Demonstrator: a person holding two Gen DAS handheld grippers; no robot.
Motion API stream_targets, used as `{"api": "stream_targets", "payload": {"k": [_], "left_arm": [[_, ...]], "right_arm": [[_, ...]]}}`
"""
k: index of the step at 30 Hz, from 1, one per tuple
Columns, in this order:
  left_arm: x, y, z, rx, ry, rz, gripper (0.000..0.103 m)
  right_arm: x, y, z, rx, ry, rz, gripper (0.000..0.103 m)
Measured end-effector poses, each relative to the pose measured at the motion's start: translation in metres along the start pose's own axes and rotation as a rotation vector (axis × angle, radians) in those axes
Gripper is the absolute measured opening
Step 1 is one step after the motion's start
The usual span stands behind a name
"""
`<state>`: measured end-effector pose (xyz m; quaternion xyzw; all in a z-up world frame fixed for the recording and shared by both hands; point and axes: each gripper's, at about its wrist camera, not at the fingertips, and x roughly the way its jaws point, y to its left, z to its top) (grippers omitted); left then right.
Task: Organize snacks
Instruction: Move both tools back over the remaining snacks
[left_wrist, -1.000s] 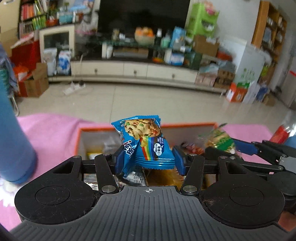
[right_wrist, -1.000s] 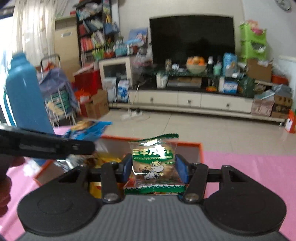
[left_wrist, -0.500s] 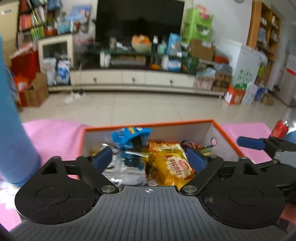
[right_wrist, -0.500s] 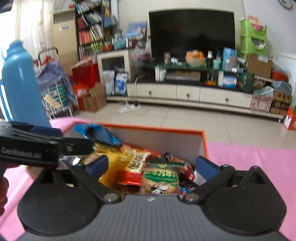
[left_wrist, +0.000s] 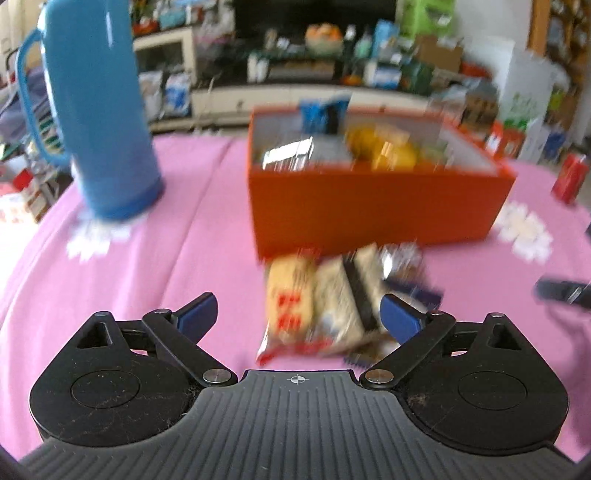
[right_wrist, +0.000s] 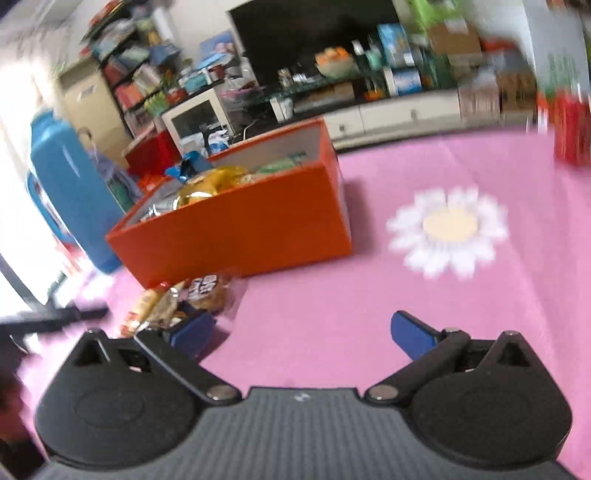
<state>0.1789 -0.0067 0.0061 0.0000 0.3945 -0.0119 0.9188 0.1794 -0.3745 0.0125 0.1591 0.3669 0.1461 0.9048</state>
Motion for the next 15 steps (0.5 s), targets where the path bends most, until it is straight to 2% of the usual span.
{"api": "stream_targets", "payload": {"k": [2, 5, 8, 11, 12, 13, 14, 15], "left_arm": [[0.007, -0.002, -0.001, -0.006, 0.007, 0.025, 0.074], [0.021, 0.001, 0.009, -0.020, 0.006, 0.078, 0.074], [0.048, 0.008, 0.018, -0.019, 0.066, 0.043, 0.073], [0.072, 0.012, 0.022, -0.014, 0.106, 0.086, 0.052], [0.079, 0.015, 0.021, -0.022, 0.122, 0.089, 0.040], [0.082, 0.020, 0.021, -0.037, 0.140, 0.078, 0.022], [0.082, 0.025, 0.020, -0.054, 0.148, 0.067, 0.019], [0.080, 0.029, 0.018, -0.067, 0.151, 0.070, 0.012]], "right_arm": [[0.002, -0.009, 0.005, 0.037, 0.009, 0.010, 0.103], [0.000, -0.014, 0.009, 0.011, -0.011, -0.035, 0.103], [0.002, -0.025, 0.010, 0.048, 0.000, -0.038, 0.103], [0.003, -0.033, 0.009, 0.089, 0.009, -0.041, 0.103], [0.002, -0.034, 0.010, 0.089, 0.009, -0.044, 0.103], [0.002, -0.034, 0.010, 0.088, 0.009, -0.045, 0.103], [0.003, -0.033, 0.010, 0.086, 0.010, -0.045, 0.103], [0.003, -0.032, 0.009, 0.082, 0.013, -0.046, 0.103]]}}
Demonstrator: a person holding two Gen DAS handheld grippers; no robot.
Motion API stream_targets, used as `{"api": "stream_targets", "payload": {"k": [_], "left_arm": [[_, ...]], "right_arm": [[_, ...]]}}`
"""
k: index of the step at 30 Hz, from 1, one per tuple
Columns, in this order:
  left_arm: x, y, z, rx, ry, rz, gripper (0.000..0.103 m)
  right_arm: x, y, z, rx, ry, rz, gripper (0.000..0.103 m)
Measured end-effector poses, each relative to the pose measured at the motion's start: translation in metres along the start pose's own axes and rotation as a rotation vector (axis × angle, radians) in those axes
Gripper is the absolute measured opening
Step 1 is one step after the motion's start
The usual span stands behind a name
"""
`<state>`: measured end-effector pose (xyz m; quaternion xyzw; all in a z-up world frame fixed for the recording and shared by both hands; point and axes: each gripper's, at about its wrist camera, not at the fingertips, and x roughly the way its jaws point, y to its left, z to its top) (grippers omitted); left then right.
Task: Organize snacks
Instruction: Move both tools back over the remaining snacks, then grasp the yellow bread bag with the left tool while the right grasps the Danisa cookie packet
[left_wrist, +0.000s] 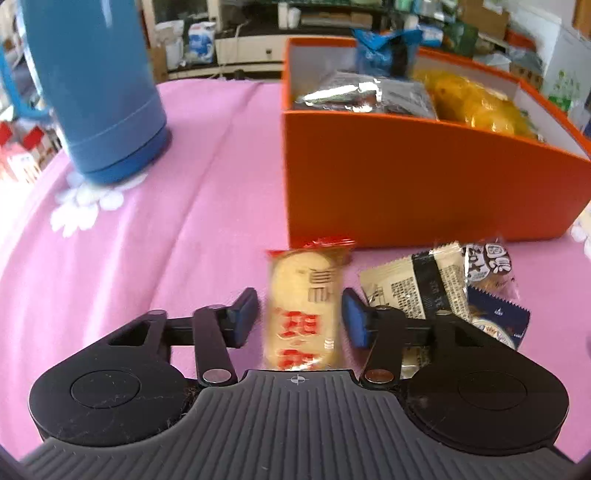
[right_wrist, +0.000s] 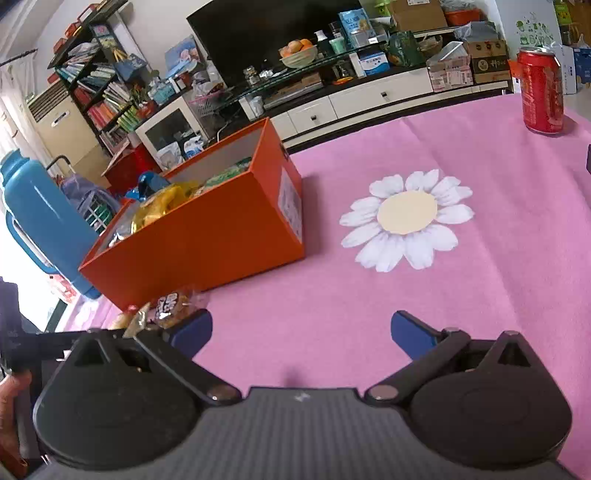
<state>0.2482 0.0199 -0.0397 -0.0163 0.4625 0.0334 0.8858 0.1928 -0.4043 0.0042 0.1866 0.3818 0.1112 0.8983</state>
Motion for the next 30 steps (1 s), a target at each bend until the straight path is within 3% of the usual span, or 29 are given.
{"api": "stream_targets", "payload": {"k": [3, 5, 6, 7, 9, 11, 13, 16, 20, 22, 23, 25, 27, 30], "left_arm": [[-0.010, 0.013, -0.012, 0.003, 0.007, 0.023, 0.012], [-0.018, 0.021, -0.023, 0.025, 0.011, 0.037, 0.017], [-0.023, 0.024, -0.029, 0.037, 0.015, 0.045, 0.021], [-0.027, 0.026, -0.035, 0.056, 0.024, 0.056, 0.035], [-0.043, 0.026, -0.045, 0.081, 0.015, 0.116, 0.054], [-0.071, 0.019, -0.049, 0.130, -0.081, 0.134, 0.056], [-0.092, 0.002, -0.046, 0.170, -0.155, 0.084, 0.068], [-0.092, -0.030, -0.031, 0.229, -0.178, -0.037, 0.074], [-0.043, -0.063, -0.012, 0.268, -0.063, -0.078, 0.073], [-0.028, -0.073, -0.011, 0.275, -0.001, -0.092, 0.062], [-0.026, -0.074, -0.014, 0.264, 0.011, -0.112, 0.058], [-0.030, -0.074, -0.021, 0.236, 0.015, -0.150, 0.040], [-0.040, -0.081, -0.030, 0.222, 0.024, -0.180, 0.032], [-0.052, -0.099, -0.039, 0.174, 0.035, -0.216, 0.030]], "right_arm": [[0.004, 0.001, -0.002, -0.013, 0.017, -0.003, 0.103], [0.007, 0.003, -0.003, -0.024, 0.028, -0.002, 0.103], [0.008, 0.005, -0.003, -0.031, 0.033, -0.002, 0.103], [0.008, 0.006, -0.004, -0.039, 0.034, -0.001, 0.103], [0.008, 0.008, -0.004, -0.048, 0.034, 0.000, 0.103], [0.006, 0.008, -0.004, -0.046, 0.027, -0.004, 0.103], [0.004, 0.007, -0.003, -0.040, 0.021, 0.001, 0.103], [0.002, 0.008, -0.002, -0.042, 0.016, 0.008, 0.103], [-0.002, 0.005, -0.002, -0.041, 0.007, 0.005, 0.103], [-0.007, 0.001, 0.000, -0.029, -0.009, 0.013, 0.102], [-0.009, 0.000, 0.002, -0.022, -0.016, 0.016, 0.102], [-0.012, -0.006, 0.004, 0.003, -0.026, 0.016, 0.102], [-0.014, -0.011, 0.006, 0.031, -0.026, 0.022, 0.103], [-0.016, -0.014, 0.008, 0.040, -0.030, 0.030, 0.102]]}}
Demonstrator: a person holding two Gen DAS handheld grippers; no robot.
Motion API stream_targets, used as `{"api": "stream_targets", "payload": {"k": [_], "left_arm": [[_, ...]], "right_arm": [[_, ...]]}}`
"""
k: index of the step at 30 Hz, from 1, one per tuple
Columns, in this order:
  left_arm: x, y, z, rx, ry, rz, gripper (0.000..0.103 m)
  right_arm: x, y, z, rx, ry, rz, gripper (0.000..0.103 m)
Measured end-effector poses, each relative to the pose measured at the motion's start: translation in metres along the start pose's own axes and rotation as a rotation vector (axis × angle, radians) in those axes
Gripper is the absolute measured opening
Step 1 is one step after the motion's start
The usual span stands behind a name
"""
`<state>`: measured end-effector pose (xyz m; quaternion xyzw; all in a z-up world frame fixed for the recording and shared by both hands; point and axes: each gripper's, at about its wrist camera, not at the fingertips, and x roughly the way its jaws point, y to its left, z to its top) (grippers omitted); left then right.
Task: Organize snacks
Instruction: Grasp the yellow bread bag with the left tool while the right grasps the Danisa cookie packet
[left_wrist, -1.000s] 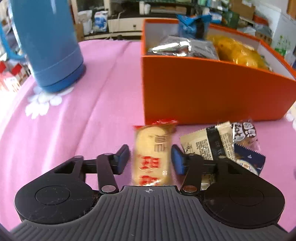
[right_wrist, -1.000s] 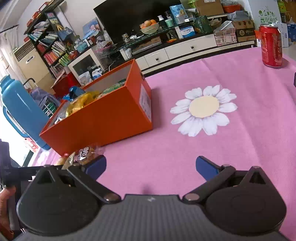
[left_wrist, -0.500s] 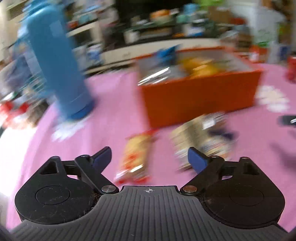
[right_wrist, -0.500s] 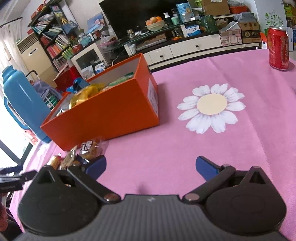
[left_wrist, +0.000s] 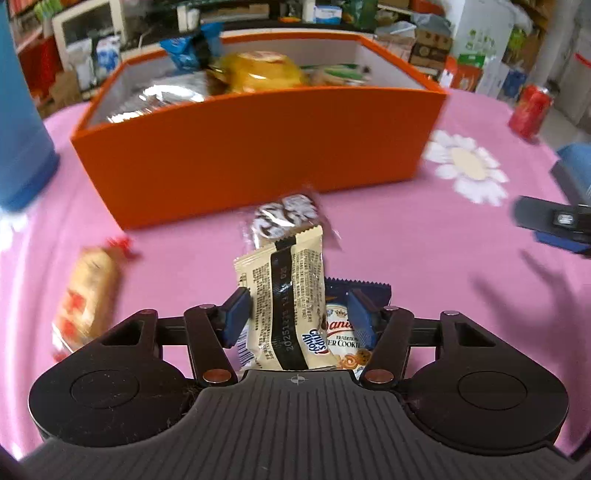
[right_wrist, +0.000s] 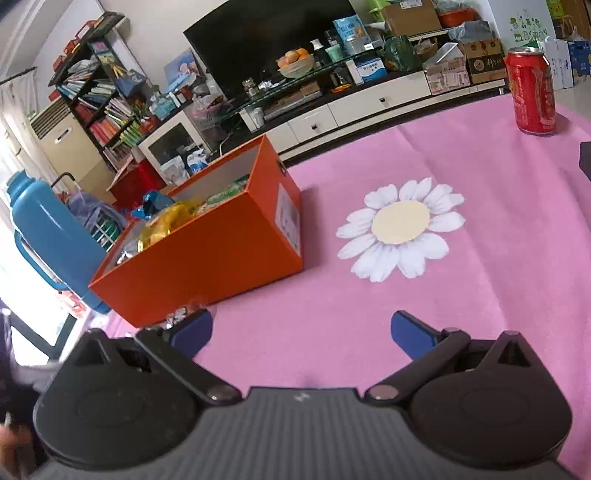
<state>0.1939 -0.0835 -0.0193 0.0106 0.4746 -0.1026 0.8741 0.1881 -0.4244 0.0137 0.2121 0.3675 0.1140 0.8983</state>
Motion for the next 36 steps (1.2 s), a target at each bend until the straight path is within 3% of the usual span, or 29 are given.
{"api": "stream_targets", "payload": {"k": [7, 10, 12, 15, 17, 19, 21, 23, 27, 33, 36], "left_arm": [[-0.003, -0.072, -0.017, 0.038, -0.017, -0.080, 0.032], [-0.002, -0.079, -0.019, 0.104, -0.048, 0.011, 0.037], [-0.001, -0.064, -0.019, 0.085, -0.045, 0.056, 0.041], [-0.010, -0.028, -0.020, -0.027, -0.028, 0.028, 0.036], [-0.021, -0.002, -0.026, -0.091, -0.031, -0.001, 0.045], [-0.034, 0.020, -0.034, -0.145, -0.052, -0.012, 0.063], [-0.042, 0.036, -0.045, -0.176, -0.058, -0.016, 0.064], [-0.048, 0.052, -0.052, -0.179, -0.070, 0.003, 0.064], [-0.052, 0.084, -0.046, -0.155, -0.121, 0.124, 0.069], [-0.031, 0.129, -0.017, -0.116, -0.151, 0.185, 0.075], [-0.006, 0.140, -0.007, -0.098, -0.108, 0.179, 0.071]], "right_arm": [[-0.004, -0.006, -0.001, 0.000, -0.014, -0.040, 0.102], [-0.006, -0.011, -0.001, 0.004, -0.028, -0.060, 0.102], [-0.007, -0.014, -0.002, 0.002, -0.032, -0.076, 0.102], [-0.010, -0.010, -0.005, -0.018, -0.032, -0.095, 0.102], [-0.014, -0.001, -0.010, -0.039, -0.018, -0.094, 0.102], [-0.022, 0.015, -0.025, -0.070, -0.002, -0.084, 0.102], [-0.027, 0.032, -0.045, -0.104, 0.017, -0.046, 0.102], [-0.021, 0.052, -0.062, -0.189, 0.038, -0.042, 0.102], [0.001, 0.077, -0.068, -0.365, 0.068, -0.100, 0.102], [0.019, 0.070, -0.080, -0.388, 0.111, -0.120, 0.102], [0.019, 0.071, -0.082, -0.405, 0.100, -0.135, 0.102]]}}
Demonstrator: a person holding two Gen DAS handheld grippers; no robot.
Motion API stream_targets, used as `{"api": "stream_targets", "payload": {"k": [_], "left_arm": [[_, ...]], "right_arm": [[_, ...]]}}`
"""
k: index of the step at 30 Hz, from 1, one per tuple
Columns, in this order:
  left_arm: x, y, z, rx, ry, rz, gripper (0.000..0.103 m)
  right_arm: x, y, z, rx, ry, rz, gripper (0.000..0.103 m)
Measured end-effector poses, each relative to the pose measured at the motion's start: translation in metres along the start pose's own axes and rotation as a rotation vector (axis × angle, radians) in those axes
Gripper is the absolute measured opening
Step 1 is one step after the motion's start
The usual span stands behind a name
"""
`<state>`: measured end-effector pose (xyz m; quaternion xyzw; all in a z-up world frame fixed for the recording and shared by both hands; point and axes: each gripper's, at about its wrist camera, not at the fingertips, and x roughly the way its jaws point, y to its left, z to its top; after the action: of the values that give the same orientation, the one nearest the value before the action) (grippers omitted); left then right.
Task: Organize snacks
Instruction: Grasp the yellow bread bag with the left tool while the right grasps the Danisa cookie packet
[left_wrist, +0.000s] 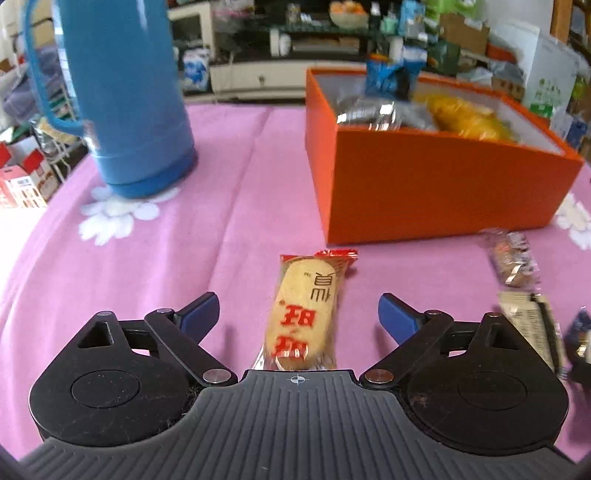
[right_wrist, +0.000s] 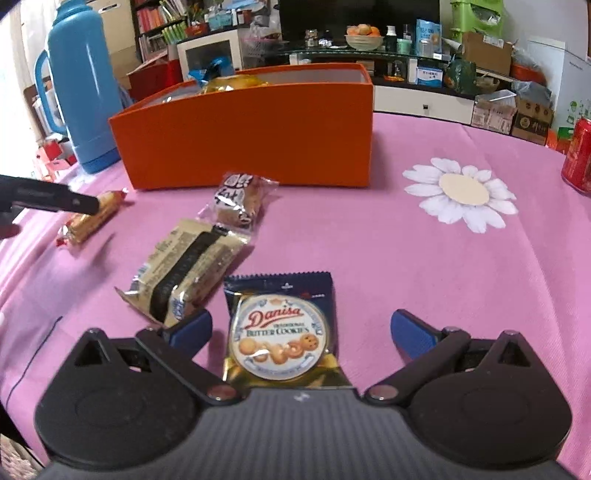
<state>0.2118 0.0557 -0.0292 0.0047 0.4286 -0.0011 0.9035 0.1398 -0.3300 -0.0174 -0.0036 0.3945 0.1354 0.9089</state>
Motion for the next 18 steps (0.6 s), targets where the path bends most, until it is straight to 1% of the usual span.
{"api": "stream_targets", "payload": {"k": [3, 4, 6, 8, 9, 11, 13, 14, 15, 16, 17, 18], "left_arm": [[0.019, -0.002, 0.001, 0.026, 0.046, 0.000, 0.068], [0.022, -0.002, -0.001, 0.030, 0.045, -0.001, 0.069], [0.022, -0.001, -0.003, 0.023, 0.039, -0.008, 0.069], [0.022, 0.003, -0.004, 0.009, 0.045, -0.015, 0.069], [0.021, 0.004, -0.004, 0.008, 0.045, -0.015, 0.067], [0.021, 0.001, -0.005, 0.013, 0.043, -0.012, 0.068], [0.019, -0.001, -0.008, 0.008, 0.038, -0.012, 0.068], [0.018, -0.001, -0.009, -0.003, 0.040, -0.014, 0.067], [0.017, -0.001, -0.009, -0.010, 0.041, -0.009, 0.062], [0.015, -0.001, -0.008, -0.013, 0.040, -0.006, 0.048], [0.012, -0.001, -0.008, -0.015, 0.039, -0.005, 0.036], [0.010, -0.001, -0.006, -0.017, 0.045, -0.005, 0.007]], "right_arm": [[-0.001, -0.001, -0.004, 0.006, -0.027, -0.015, 0.102], [-0.001, 0.000, -0.005, -0.006, -0.029, -0.027, 0.102], [0.001, 0.004, -0.003, -0.044, -0.004, -0.065, 0.102], [0.001, 0.004, 0.004, -0.023, 0.038, -0.055, 0.102], [-0.001, 0.003, 0.005, -0.016, 0.033, -0.034, 0.102], [-0.011, 0.002, 0.005, 0.003, -0.020, 0.011, 0.102], [-0.010, 0.005, 0.006, -0.012, -0.012, 0.013, 0.102], [-0.007, 0.005, 0.004, -0.017, 0.007, 0.010, 0.100], [-0.003, 0.005, 0.001, -0.017, 0.036, 0.005, 0.100], [-0.004, 0.007, -0.001, -0.048, 0.026, -0.011, 0.098], [-0.004, 0.010, -0.003, -0.073, 0.030, -0.023, 0.088], [-0.007, 0.011, -0.003, -0.084, 0.015, -0.010, 0.066]]}}
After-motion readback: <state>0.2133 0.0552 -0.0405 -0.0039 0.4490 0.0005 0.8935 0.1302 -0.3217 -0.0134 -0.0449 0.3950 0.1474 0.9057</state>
